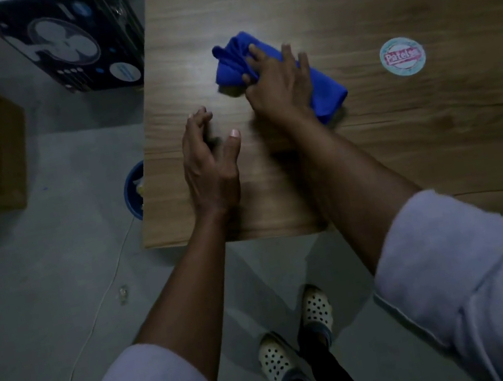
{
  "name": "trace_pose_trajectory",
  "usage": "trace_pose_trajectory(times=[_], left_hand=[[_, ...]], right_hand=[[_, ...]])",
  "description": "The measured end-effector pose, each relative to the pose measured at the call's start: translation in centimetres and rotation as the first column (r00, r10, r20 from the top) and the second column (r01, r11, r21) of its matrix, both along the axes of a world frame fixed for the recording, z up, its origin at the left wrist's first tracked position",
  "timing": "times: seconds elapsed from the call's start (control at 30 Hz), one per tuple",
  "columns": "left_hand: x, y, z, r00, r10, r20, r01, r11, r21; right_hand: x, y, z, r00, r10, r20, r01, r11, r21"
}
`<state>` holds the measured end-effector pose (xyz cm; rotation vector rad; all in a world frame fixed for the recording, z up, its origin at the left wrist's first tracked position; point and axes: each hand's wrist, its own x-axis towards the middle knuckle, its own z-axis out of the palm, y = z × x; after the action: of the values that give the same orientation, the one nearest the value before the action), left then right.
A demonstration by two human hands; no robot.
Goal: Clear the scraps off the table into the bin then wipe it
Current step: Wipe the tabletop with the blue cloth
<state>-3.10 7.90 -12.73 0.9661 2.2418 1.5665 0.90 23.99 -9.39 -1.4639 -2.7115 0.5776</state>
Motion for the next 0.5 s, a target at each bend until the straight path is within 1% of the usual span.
trace_pose_trajectory(times=[0.07, 0.1, 0.17, 0.2, 0.23, 0.3, 0.37, 0.43, 0.5], left_hand=[[0.0, 0.1, 0.4, 1.0, 0.005, -0.009, -0.005, 1.0, 0.011], [0.0, 0.0, 0.5, 1.0, 0.015, -0.016, -0.015, 0.999, 0.03], [0.1, -0.2, 0.9, 0.998, 0.059, -0.015, -0.058, 0.996, 0.068], [0.1, -0.2, 0.9, 0.997, 0.076, -0.013, -0.074, 0.995, 0.073], [0.1, -0.2, 0.9, 0.997, 0.076, -0.013, -0.075, 0.995, 0.067], [0.3, -0.2, 0.8, 0.999, 0.044, -0.018, -0.043, 0.998, 0.036], [0.4, -0.2, 0.7, 1.0, 0.015, -0.016, -0.014, 0.999, 0.028], [0.4, -0.2, 0.6, 1.0, 0.015, 0.008, -0.015, 0.999, 0.028], [0.2, -0.1, 0.6, 0.999, 0.029, 0.021, -0.03, 0.999, 0.03]], right_hand=[[0.1, -1.8, 0.2, 0.999, -0.016, -0.033, 0.014, 0.999, -0.033], [0.9, -3.8, -0.1, 0.998, 0.019, -0.059, -0.021, 0.999, -0.046], [4.5, -8.6, -1.0, 0.977, 0.186, -0.106, -0.187, 0.982, 0.008], [7.0, -10.3, -1.6, 0.962, 0.25, -0.11, -0.247, 0.968, 0.043], [9.7, -11.0, -2.3, 0.957, 0.27, -0.108, -0.264, 0.962, 0.072], [14.7, -10.0, -3.2, 0.974, 0.216, -0.074, -0.207, 0.971, 0.118], [17.3, -7.9, -3.3, 0.994, 0.096, -0.046, -0.088, 0.984, 0.155], [16.8, -6.2, -3.4, 0.999, -0.038, -0.012, 0.039, 0.983, 0.18], [13.7, -5.7, -3.6, 0.981, -0.191, -0.022, 0.192, 0.96, 0.205]])
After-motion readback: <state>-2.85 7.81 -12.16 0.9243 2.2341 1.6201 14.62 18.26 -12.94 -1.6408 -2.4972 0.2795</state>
